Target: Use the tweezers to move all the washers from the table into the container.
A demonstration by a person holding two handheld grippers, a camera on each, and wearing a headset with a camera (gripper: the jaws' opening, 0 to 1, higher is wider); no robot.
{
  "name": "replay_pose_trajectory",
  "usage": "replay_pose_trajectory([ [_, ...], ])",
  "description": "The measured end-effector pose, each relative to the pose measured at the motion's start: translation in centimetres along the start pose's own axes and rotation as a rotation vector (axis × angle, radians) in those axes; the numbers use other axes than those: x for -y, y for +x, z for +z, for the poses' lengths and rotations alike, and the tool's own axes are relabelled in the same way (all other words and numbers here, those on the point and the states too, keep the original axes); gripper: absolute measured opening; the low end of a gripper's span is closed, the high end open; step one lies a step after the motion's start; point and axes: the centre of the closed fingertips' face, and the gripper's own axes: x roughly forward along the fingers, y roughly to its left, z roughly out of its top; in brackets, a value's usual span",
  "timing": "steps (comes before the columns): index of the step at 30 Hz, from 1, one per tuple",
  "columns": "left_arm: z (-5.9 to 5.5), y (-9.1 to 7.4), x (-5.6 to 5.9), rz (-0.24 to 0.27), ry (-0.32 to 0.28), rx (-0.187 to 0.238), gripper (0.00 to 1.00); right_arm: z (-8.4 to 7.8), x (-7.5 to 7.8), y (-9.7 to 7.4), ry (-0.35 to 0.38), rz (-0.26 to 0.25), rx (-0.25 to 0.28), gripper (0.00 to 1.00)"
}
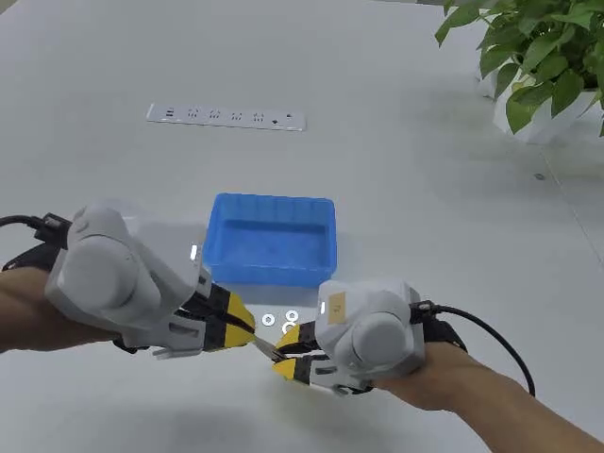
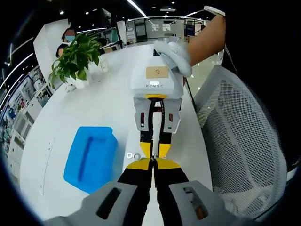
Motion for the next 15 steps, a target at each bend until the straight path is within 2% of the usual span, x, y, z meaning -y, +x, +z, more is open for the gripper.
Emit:
replay_pose_trajectory([
  [5,1.0,0.0,-0.1,0.000,0.012,0.022,0.05,0.5,0.0,0.1,0.007,-0.001,0.016,0.10],
  [15,1.7,0.6,0.1,-0.021,0.035,0.041,0.05,0.4,-0.2,0.1,0.008,0.001,0.018,0.10],
])
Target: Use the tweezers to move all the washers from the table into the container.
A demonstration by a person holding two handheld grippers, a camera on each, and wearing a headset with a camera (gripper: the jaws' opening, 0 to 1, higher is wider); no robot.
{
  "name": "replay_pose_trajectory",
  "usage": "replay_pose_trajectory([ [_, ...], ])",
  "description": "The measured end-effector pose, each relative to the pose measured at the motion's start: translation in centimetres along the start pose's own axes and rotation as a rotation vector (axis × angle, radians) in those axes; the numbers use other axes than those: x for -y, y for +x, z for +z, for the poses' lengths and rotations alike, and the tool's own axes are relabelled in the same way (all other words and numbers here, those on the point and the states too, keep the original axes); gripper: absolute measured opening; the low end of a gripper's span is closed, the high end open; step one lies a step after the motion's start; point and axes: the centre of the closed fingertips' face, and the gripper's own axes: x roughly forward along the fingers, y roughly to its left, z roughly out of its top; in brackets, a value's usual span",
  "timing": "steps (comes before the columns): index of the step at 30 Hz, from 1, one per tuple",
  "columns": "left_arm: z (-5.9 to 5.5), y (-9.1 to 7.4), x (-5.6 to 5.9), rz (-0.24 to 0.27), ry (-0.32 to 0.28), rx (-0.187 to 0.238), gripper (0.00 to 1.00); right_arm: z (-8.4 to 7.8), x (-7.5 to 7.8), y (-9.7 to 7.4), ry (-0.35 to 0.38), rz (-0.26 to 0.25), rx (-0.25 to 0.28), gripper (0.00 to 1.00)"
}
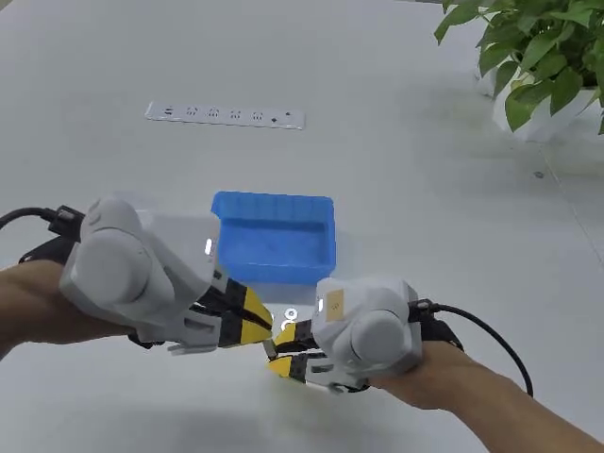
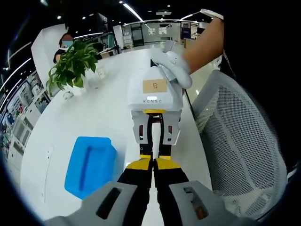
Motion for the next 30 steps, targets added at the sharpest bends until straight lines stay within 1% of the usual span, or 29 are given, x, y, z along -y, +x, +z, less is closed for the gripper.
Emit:
replay_pose_trajectory([
  [3,0.0,0.2,0.0,-0.008,0.010,0.001,0.06,0.0,0.0,0.0,0.001,-0.002,0.000,0.09],
  [6,-0.6,0.7,0.2,-0.017,0.022,-0.020,0.08,-0.1,0.1,0.0,0.002,-0.003,0.000,0.09],
  [11,-0.7,1.0,0.2,-0.018,0.021,-0.010,0.09,-0.1,0.0,-0.1,0.002,-0.002,-0.001,0.09],
  [14,-0.8,1.2,0.1,-0.014,0.026,-0.010,0.06,-0.1,0.0,-0.1,0.002,-0.002,0.000,0.09],
  [21,-0.7,1.1,0.0,-0.017,0.026,-0.005,0.06,0.0,0.2,-0.2,-0.003,-0.009,0.004,0.11],
  [30,-0.3,1.0,-0.6,-0.009,0.035,-0.002,0.06,0.3,1.0,-0.3,-0.002,-0.032,0.015,0.12],
])
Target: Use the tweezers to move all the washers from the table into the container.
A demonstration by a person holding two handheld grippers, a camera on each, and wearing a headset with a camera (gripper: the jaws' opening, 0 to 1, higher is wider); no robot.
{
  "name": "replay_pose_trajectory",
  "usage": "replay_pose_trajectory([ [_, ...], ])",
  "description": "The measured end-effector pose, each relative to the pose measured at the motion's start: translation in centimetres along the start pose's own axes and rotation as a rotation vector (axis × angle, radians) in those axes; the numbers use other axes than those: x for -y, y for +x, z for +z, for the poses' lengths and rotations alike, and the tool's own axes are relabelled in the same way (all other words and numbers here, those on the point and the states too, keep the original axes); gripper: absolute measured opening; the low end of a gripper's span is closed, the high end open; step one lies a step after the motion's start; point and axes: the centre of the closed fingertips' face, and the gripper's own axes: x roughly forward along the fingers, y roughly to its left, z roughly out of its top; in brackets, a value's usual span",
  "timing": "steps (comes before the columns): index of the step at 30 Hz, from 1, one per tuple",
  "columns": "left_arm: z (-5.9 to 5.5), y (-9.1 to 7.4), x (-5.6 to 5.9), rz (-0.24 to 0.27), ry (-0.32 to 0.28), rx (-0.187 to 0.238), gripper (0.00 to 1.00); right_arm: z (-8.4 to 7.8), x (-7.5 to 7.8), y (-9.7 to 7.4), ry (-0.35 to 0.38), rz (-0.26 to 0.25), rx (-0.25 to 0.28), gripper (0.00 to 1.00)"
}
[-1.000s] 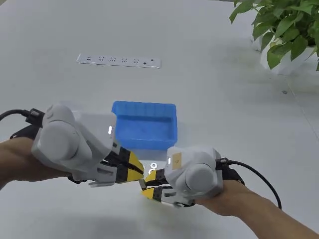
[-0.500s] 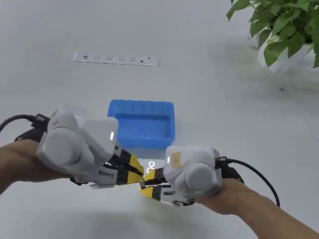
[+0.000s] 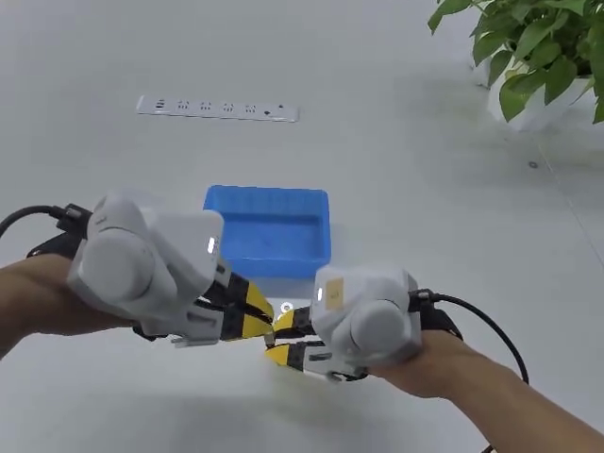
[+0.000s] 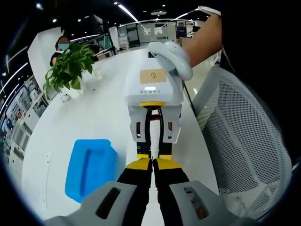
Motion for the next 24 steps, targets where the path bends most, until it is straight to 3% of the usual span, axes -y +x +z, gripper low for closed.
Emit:
replay_pose_trajectory([
  [24,0.3,0.3,-1.6,0.001,0.010,-0.006,0.06,-0.3,2.1,-0.4,0.017,-0.042,0.010,0.12],
])
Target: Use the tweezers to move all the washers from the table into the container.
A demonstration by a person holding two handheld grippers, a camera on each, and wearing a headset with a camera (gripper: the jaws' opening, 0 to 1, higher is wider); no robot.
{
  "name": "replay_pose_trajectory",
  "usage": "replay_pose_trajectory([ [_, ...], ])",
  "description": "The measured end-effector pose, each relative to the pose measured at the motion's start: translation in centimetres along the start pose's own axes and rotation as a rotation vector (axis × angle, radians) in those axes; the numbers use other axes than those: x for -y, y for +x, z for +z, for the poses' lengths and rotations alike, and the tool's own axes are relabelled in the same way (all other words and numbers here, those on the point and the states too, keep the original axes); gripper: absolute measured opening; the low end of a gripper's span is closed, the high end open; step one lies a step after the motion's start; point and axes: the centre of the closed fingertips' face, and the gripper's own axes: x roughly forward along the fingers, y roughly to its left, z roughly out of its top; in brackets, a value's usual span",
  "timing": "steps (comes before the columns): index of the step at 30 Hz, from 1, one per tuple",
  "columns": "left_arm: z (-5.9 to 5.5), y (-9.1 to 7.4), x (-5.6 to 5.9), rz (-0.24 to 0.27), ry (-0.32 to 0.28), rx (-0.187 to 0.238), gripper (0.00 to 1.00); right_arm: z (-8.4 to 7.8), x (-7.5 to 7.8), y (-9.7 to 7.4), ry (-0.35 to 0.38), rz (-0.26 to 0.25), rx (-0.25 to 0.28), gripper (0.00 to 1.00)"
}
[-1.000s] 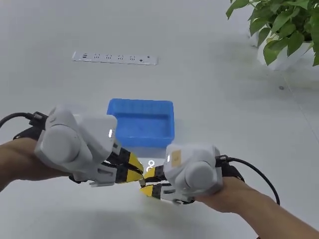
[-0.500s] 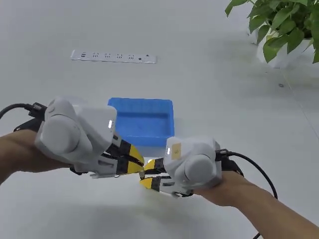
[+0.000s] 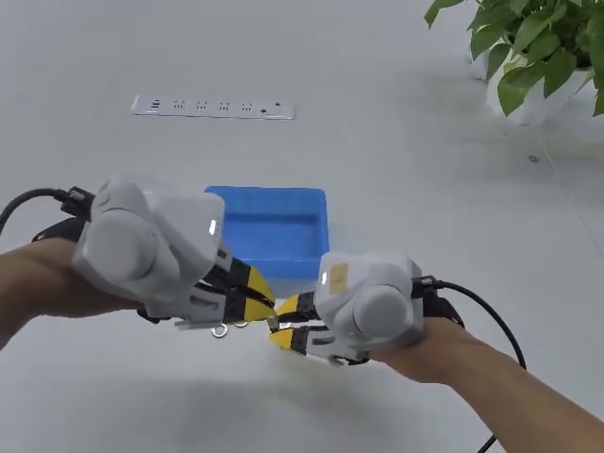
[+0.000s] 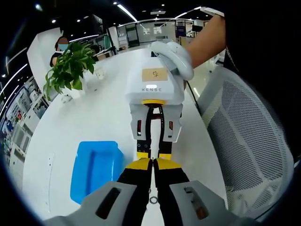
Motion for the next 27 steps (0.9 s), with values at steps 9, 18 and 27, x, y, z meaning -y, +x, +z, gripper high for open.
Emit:
replay_pose_trajectory([
  [9,-0.1,0.2,-0.5,-0.006,0.003,-0.006,0.06,-0.2,0.6,-0.1,0.006,-0.010,0.004,0.13],
  [18,-0.1,0.8,-1.0,-0.014,0.001,-0.012,0.06,-0.4,0.9,0.0,0.008,-0.014,0.008,0.13],
  [27,-0.1,0.9,-1.4,-0.018,0.001,-0.015,0.06,-0.3,1.2,0.0,0.007,-0.022,0.012,0.13],
])
